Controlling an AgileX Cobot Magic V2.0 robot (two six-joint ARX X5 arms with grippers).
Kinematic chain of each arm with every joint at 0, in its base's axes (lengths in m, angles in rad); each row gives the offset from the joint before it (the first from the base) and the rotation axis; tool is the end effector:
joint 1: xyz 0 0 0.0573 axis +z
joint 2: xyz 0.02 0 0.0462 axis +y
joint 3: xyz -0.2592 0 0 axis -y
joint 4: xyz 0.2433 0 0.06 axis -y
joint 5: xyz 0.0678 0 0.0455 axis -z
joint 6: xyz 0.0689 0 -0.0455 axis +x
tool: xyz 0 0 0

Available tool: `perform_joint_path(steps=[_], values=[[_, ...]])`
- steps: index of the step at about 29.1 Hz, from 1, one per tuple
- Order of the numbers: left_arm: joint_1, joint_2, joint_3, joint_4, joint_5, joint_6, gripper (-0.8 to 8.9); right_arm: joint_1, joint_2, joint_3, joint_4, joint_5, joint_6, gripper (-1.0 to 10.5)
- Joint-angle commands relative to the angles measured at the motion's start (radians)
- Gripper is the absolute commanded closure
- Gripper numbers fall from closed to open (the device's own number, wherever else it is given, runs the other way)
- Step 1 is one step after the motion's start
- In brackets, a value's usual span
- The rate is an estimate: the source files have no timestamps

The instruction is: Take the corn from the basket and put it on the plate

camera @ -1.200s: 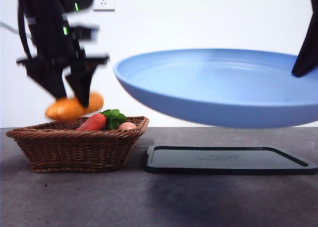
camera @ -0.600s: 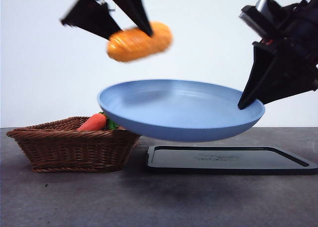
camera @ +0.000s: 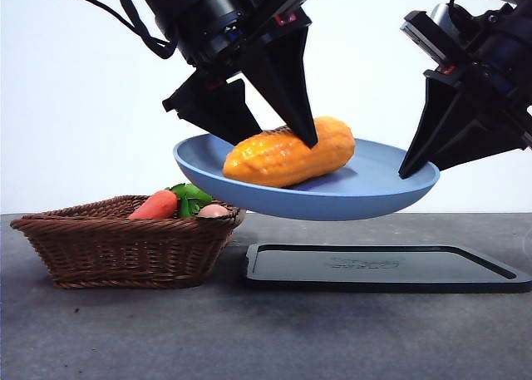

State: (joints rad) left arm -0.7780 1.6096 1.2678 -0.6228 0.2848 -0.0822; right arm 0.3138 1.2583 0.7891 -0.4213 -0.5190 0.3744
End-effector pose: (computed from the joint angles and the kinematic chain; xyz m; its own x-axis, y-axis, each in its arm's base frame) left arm 0.2398 -0.2634 0.2274 0.1923 -0.5839 -0.7887 0.7369 0.6167 -0.2769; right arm 0.2413 0.1142 0.1944 0.3664 0.6404 -0.6750 -0.2553 0.7668 0.5889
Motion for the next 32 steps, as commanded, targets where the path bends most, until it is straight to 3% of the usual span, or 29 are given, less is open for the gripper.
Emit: perform_joint_path(steps=[1,9,16,32], values=[[-0.015,0.023,0.018,0.01,0.0,0.018,4.88,0.003,0.009,0.019,0.008,-0.008,0.005,9.5],[-0.015,0.016,0.018,0.007,0.0,0.01,4.79,0.003,0.009,0.019,-0.003,-0.008,-0.009,9.5],[-0.015,-0.025,0.035,-0.038,0.0,0.01,3.95,0.003,0.009,0.019,-0.013,-0.005,-0.017,9.5],[-0.013,-0.036,0.226,-0.2,0.0,0.035,3.96,-0.035,0.01,0.019,-0.002,0.0,-0.02,9.5]])
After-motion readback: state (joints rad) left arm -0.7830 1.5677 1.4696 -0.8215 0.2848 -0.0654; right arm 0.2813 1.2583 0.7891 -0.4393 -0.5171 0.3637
